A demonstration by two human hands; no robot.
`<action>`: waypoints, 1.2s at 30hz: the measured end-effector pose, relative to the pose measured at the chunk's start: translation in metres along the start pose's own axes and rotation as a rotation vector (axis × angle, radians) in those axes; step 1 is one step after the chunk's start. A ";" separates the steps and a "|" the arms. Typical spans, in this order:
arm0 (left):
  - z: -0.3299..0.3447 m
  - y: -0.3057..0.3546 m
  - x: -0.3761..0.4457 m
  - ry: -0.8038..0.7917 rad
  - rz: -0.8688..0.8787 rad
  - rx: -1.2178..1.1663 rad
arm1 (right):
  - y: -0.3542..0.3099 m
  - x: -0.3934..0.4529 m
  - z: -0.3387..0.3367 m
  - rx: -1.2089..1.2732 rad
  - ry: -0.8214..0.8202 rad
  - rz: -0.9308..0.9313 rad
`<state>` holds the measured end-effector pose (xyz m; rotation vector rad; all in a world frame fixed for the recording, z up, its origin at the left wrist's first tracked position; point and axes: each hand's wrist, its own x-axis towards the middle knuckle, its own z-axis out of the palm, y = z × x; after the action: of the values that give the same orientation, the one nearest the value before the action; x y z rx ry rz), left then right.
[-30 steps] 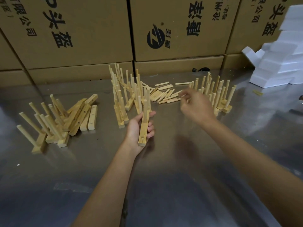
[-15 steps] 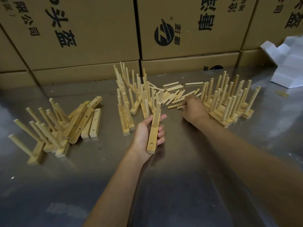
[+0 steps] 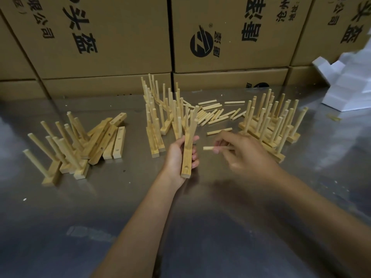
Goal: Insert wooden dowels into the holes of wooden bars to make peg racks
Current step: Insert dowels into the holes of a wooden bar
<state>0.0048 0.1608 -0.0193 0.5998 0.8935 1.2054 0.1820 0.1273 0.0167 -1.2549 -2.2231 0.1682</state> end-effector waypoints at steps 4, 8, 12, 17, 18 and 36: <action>0.003 0.000 -0.003 0.088 -0.003 0.043 | -0.044 -0.009 -0.026 -0.007 -0.083 -0.153; 0.008 0.000 -0.014 0.080 -0.023 -0.006 | -0.068 0.000 -0.025 -0.224 -0.235 -0.224; 0.009 -0.001 -0.022 0.023 0.009 -0.023 | -0.082 0.007 -0.012 -0.339 -0.338 -0.241; 0.006 -0.001 -0.024 0.045 -0.008 -0.011 | -0.088 0.015 -0.005 -0.414 -0.387 -0.257; 0.006 0.000 -0.023 0.051 -0.010 -0.018 | -0.089 0.017 -0.005 -0.412 -0.396 -0.240; 0.008 -0.001 -0.030 0.125 0.045 0.020 | -0.084 0.021 -0.022 0.034 -0.353 0.106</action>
<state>0.0090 0.1322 -0.0086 0.5678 1.0025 1.2873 0.1225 0.0944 0.0751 -1.4143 -2.4329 0.5011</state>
